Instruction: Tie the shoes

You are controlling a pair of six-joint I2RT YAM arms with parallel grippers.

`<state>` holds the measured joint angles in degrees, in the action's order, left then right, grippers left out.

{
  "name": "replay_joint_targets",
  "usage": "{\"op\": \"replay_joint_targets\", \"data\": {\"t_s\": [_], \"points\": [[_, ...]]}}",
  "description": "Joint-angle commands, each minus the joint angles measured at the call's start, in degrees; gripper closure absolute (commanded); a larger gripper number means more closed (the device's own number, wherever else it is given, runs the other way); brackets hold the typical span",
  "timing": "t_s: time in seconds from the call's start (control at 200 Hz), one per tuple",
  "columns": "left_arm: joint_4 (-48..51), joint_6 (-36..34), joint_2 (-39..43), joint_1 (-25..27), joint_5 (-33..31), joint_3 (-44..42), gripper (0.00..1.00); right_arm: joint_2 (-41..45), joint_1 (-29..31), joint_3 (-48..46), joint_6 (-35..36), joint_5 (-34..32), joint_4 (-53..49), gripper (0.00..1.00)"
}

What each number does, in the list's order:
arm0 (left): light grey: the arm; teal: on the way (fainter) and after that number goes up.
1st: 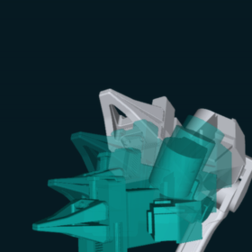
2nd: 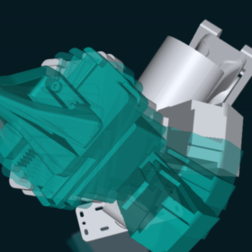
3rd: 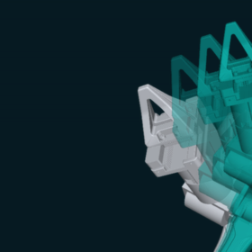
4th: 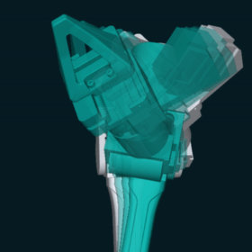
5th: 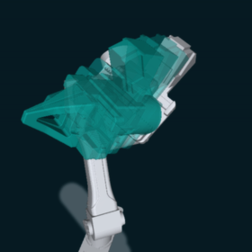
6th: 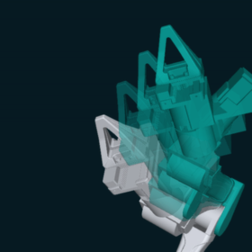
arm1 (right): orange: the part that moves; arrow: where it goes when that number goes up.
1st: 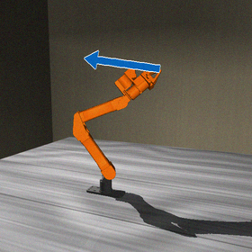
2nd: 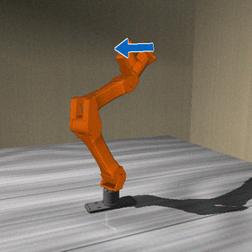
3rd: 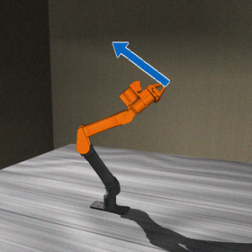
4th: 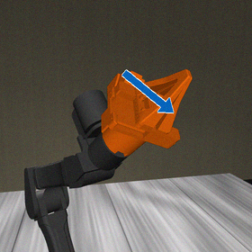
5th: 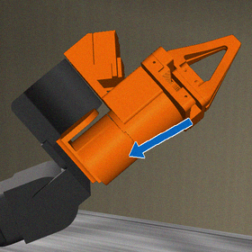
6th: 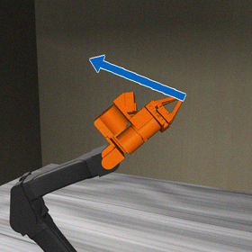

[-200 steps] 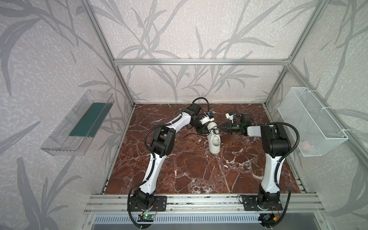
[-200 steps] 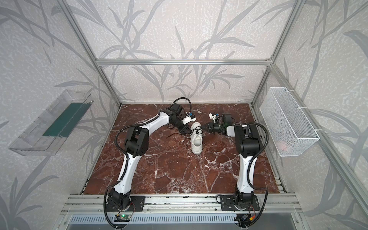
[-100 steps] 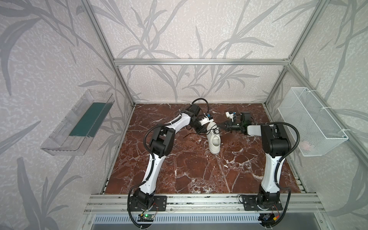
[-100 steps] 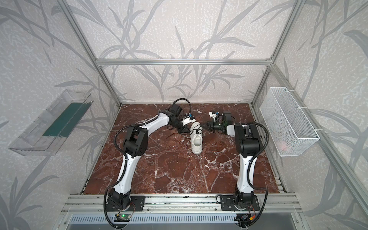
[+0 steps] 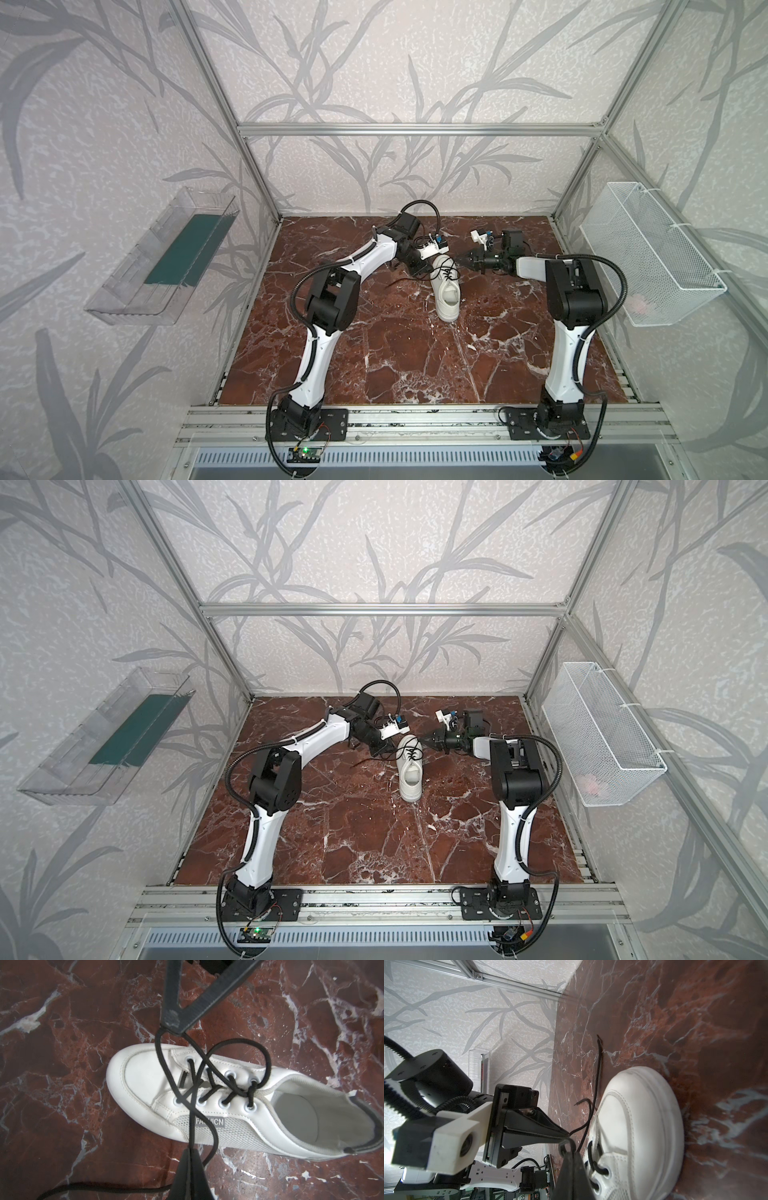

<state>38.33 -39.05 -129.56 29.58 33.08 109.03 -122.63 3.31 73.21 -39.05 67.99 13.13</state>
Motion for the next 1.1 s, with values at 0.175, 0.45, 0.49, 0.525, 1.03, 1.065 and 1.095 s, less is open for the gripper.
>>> {"op": "replay_joint_targets", "data": {"t_s": [0.175, 0.45, 0.49, 0.525, 1.03, 1.065, 1.095], "points": [[3.3, -11.1, 4.2, 4.1, -11.6, 0.9, 1.00, -0.9, -0.1, 4.3, 7.2, -4.3, -14.6, 1.00], [0.3, -13.2, 6.2, 4.9, -13.0, 0.5, 1.00, -1.2, 0.2, 7.5, 13.6, -6.4, -24.4, 1.00], [-1.2, -11.6, 6.5, 4.9, -14.9, 0.0, 1.00, -1.3, 0.2, 7.6, 14.3, -6.9, -25.1, 1.00], [-2.3, -10.4, 6.9, 4.9, -16.1, -0.5, 1.00, -1.1, 0.2, 7.3, 14.4, -7.4, -25.0, 1.00], [-1.4, -10.3, 6.6, 5.3, -13.1, -1.1, 1.00, 2.9, 1.0, 6.7, 14.2, -3.4, -22.5, 1.00], [-2.1, -10.3, 6.7, 5.4, -12.7, -1.1, 1.00, 2.5, 1.0, 7.3, 15.2, -3.8, -24.1, 1.00], [-2.8, -10.3, 6.9, 5.5, -12.6, -1.2, 1.00, 2.2, 1.0, 7.9, 16.2, -4.3, -25.9, 1.00]]}}
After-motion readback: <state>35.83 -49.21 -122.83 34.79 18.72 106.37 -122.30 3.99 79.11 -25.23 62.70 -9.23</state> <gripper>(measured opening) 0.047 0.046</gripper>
